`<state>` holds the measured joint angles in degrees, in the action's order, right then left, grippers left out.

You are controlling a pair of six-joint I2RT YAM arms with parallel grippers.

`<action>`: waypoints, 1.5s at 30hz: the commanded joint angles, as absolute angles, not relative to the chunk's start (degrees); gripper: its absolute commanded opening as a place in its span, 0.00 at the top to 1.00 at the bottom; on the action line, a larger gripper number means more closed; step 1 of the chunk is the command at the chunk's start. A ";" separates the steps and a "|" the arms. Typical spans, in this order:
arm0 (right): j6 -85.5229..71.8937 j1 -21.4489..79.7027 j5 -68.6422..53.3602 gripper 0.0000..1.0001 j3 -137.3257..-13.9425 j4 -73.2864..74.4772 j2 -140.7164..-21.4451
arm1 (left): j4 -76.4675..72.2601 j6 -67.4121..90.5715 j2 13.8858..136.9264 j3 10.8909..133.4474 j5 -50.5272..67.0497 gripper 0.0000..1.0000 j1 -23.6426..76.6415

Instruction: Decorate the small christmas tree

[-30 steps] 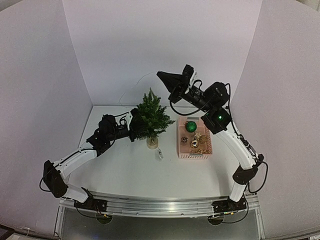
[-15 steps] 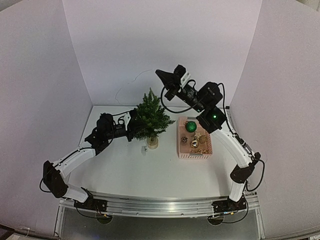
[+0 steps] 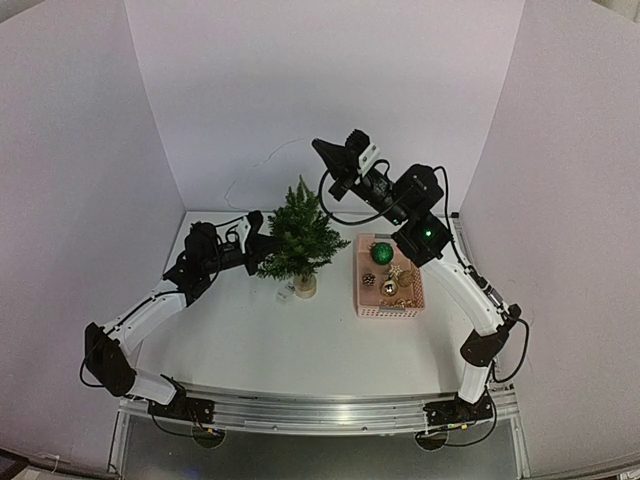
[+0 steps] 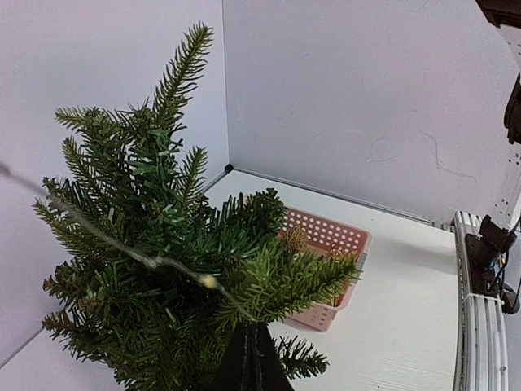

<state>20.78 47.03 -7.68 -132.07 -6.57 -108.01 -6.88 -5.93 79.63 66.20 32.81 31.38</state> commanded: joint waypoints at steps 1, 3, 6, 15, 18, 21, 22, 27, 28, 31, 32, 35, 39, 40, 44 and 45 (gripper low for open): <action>20.90 46.87 -6.11 1.00 -132.60 -7.73 -108.31 | -6.71 -4.99 75.58 65.53 32.64 1.00 30.94; 20.84 46.88 -6.17 1.00 -133.00 -7.71 -108.45 | -6.30 -5.01 74.73 65.26 33.72 1.00 30.94; 20.95 46.88 -6.30 1.00 -133.35 -7.61 -108.76 | -5.12 -5.02 73.80 65.05 34.89 1.00 30.94; 20.19 46.89 -7.44 1.00 -133.18 -7.08 -109.24 | -3.28 -3.53 70.39 63.26 33.23 1.00 29.92; 20.06 46.80 -7.40 1.00 -132.95 -6.98 -109.32 | -2.88 -2.42 69.97 62.67 32.53 1.00 28.92; 20.04 46.83 -7.44 1.00 -132.88 -6.95 -109.37 | -2.92 -1.73 69.78 61.89 32.20 1.00 28.23; 20.06 46.77 -7.43 1.00 -132.88 -6.95 -109.43 | -2.98 -1.58 69.81 61.73 32.10 1.00 28.16; 19.85 46.78 -7.54 1.00 -132.89 -6.91 -109.57 | -4.25 -1.24 70.83 61.47 31.09 1.00 27.22; 19.76 46.81 -7.58 1.00 -132.78 -6.90 -109.50 | -4.50 -0.90 71.11 61.51 30.93 1.00 26.83; 19.55 46.80 -7.61 1.00 -132.28 -6.91 -109.17 | -5.18 -0.53 71.62 61.44 30.75 1.00 25.58; 19.52 46.79 -7.60 1.00 -132.14 -6.89 -109.04 | -5.47 0.38 71.79 61.47 30.78 1.00 25.10; 19.38 46.78 -7.71 1.00 -131.96 -6.87 -108.82 | -5.96 3.07 72.18 61.67 31.87 1.00 23.41; 19.18 46.78 -8.16 1.00 -131.99 -6.75 -108.85 | -6.62 3.55 72.55 61.86 32.16 1.00 22.21; 19.15 46.78 -8.23 1.00 -131.98 -6.70 -108.90 | -6.91 3.62 72.70 61.98 32.24 1.00 22.07; 18.91 46.79 -8.49 1.00 -131.98 -6.59 -109.00 | -7.35 3.73 72.87 62.07 33.16 1.00 21.70; 18.90 46.82 -8.51 1.00 -131.91 -6.52 -108.93 | -7.21 3.80 72.86 62.05 33.37 1.00 21.59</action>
